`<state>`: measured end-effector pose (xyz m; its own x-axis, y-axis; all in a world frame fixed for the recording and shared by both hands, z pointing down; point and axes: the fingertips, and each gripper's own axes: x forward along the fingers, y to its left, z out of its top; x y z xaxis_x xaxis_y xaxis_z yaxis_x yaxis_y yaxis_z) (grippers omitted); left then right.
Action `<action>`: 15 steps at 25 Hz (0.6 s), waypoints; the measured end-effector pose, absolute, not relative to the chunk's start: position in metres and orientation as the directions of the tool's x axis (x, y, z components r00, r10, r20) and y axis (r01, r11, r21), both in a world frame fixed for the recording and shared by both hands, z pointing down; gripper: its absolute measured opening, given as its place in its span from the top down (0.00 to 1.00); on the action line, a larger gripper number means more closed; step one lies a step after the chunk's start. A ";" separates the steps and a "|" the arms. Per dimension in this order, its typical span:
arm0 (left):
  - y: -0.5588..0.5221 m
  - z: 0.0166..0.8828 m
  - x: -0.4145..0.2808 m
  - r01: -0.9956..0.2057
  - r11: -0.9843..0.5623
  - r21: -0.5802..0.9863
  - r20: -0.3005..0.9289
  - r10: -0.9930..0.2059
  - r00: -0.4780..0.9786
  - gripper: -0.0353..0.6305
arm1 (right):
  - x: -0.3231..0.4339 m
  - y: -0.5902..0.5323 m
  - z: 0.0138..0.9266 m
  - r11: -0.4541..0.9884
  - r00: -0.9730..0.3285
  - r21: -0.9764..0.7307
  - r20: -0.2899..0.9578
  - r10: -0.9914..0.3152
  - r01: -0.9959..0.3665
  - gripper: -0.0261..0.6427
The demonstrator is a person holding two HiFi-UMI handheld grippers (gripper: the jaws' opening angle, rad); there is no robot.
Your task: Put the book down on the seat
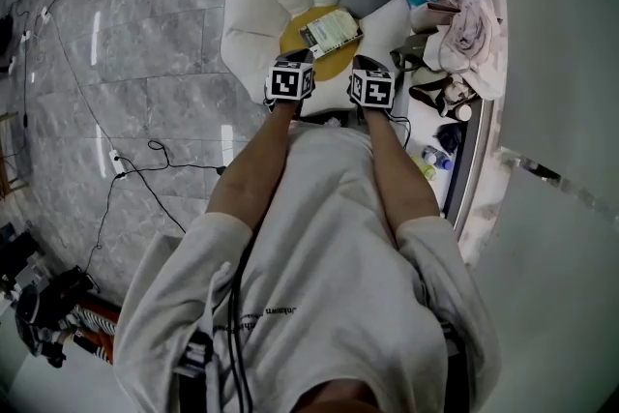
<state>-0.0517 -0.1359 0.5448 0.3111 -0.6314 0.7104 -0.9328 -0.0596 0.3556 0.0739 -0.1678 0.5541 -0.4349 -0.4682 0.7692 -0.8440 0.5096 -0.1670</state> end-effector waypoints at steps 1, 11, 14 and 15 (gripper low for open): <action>-0.136 0.546 -0.050 -0.932 -0.063 0.357 0.711 -0.629 0.315 0.93 | 0.075 -0.167 0.554 0.506 -0.436 -0.170 0.768 -0.470 -0.846 0.95; -0.147 0.548 -0.032 -0.926 -0.113 0.360 0.709 -0.612 0.350 0.93 | 0.085 -0.166 0.549 0.503 -0.428 -0.155 0.760 -0.490 -0.850 0.95; -0.151 0.545 -0.027 -0.925 -0.125 0.359 0.708 -0.609 0.357 0.93 | 0.092 -0.168 0.548 0.487 -0.412 -0.147 0.762 -0.500 -0.861 0.95; -0.152 0.544 -0.025 -0.924 -0.129 0.359 0.708 -0.608 0.360 0.93 | 0.094 -0.169 0.547 0.483 -0.407 -0.143 0.763 -0.503 -0.864 0.95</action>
